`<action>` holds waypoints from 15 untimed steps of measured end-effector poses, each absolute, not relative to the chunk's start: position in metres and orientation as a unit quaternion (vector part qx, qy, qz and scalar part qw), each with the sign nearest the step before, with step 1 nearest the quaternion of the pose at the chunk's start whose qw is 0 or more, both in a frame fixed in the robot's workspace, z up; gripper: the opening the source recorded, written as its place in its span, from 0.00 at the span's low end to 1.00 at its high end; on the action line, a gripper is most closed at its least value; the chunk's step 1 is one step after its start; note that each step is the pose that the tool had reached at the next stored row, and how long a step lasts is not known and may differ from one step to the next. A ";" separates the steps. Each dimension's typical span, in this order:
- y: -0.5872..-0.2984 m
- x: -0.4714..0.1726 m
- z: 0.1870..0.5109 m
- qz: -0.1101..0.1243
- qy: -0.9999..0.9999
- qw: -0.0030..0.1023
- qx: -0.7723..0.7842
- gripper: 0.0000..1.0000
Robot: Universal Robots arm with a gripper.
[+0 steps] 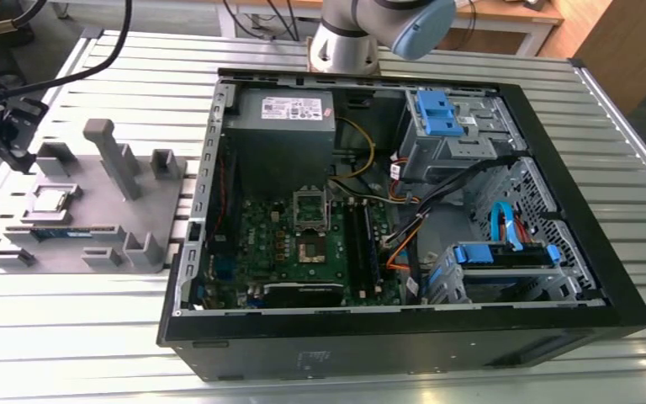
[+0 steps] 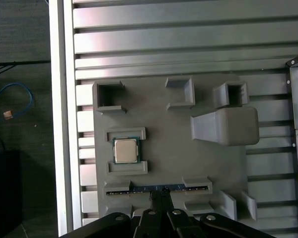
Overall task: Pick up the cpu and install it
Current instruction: 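Reach for the cpu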
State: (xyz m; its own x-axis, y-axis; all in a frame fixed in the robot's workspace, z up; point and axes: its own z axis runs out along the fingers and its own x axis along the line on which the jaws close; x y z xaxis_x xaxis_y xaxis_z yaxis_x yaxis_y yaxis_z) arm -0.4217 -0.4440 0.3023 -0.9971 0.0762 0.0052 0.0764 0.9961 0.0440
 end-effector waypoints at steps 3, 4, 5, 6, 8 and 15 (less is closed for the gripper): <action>-0.444 -0.422 0.301 -0.022 -0.999 0.002 -0.038 0.11; -0.444 -0.423 0.301 -0.022 -0.999 0.002 -0.038 0.11; -0.444 -0.424 0.301 -0.022 -0.999 0.002 -0.038 0.11; -0.444 -0.425 0.301 -0.022 -0.999 0.002 -0.038 0.11; -0.444 -0.425 0.301 -0.022 -0.999 0.002 -0.038 0.11; -0.444 -0.426 0.301 -0.022 -0.999 0.002 -0.038 0.11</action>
